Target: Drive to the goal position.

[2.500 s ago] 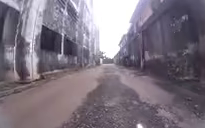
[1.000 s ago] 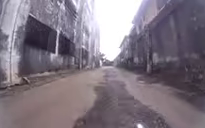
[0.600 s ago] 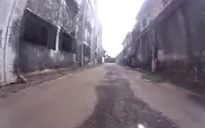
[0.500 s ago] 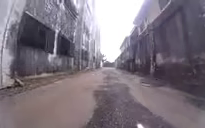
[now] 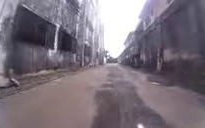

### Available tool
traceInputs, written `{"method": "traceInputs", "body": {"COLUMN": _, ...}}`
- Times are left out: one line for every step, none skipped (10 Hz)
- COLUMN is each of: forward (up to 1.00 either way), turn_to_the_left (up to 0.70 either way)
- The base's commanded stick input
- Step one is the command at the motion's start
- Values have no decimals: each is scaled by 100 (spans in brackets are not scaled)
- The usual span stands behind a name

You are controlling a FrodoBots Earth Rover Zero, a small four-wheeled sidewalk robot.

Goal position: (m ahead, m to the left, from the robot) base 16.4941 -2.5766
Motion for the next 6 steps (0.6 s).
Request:
{"method": "traceInputs", "body": {"forward": 70, "turn_to_the_left": 0}}
{"method": "traceInputs", "body": {"forward": 70, "turn_to_the_left": 0}}
{"method": "traceInputs", "body": {"forward": 70, "turn_to_the_left": 0}}
{"method": "traceInputs", "body": {"forward": 70, "turn_to_the_left": 0}}
{"method": "traceInputs", "body": {"forward": 70, "turn_to_the_left": 0}}
{"method": "traceInputs", "body": {"forward": 70, "turn_to_the_left": 0}}
